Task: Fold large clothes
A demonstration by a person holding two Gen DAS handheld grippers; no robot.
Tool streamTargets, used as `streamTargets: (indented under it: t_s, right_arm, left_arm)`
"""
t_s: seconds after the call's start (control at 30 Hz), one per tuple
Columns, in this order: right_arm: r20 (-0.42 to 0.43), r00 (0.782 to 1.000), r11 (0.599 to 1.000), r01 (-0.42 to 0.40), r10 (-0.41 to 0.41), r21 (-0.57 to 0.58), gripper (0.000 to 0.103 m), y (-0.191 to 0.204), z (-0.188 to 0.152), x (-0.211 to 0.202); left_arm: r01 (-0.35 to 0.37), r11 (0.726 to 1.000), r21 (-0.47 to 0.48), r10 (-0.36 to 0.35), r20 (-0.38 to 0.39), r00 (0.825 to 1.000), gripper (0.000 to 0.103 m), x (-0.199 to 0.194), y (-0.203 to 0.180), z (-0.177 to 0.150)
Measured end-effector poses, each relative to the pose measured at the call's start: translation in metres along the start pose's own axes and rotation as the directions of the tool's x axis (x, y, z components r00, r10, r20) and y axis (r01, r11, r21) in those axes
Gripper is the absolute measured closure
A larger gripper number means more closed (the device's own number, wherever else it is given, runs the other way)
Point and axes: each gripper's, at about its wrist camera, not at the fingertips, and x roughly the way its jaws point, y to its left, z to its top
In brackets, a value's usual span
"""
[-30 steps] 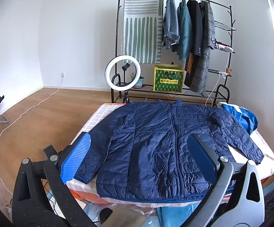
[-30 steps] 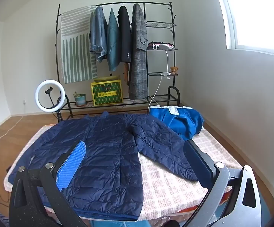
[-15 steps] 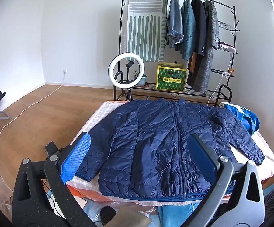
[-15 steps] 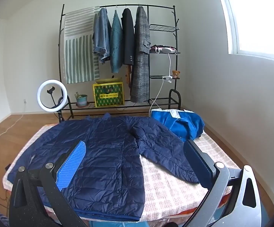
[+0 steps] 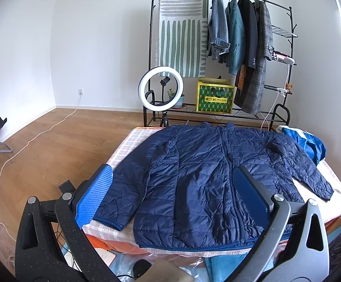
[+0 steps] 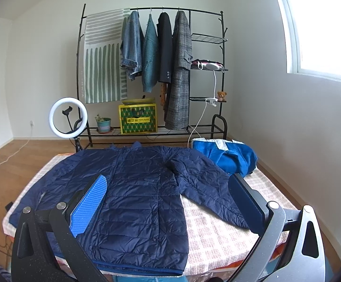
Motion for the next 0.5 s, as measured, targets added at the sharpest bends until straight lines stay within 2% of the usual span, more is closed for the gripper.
streamTargets:
  t_s: [0.5]
  right_arm:
    - [0.022, 1.000, 1.000, -0.016, 0.017, -0.018, 0.000, 0.013, 0.001, 0.001]
  left_arm:
    - [-0.027, 0.999, -0.026, 0.028, 0.021, 0.999, 0.000, -0.001, 0.013, 0.003]
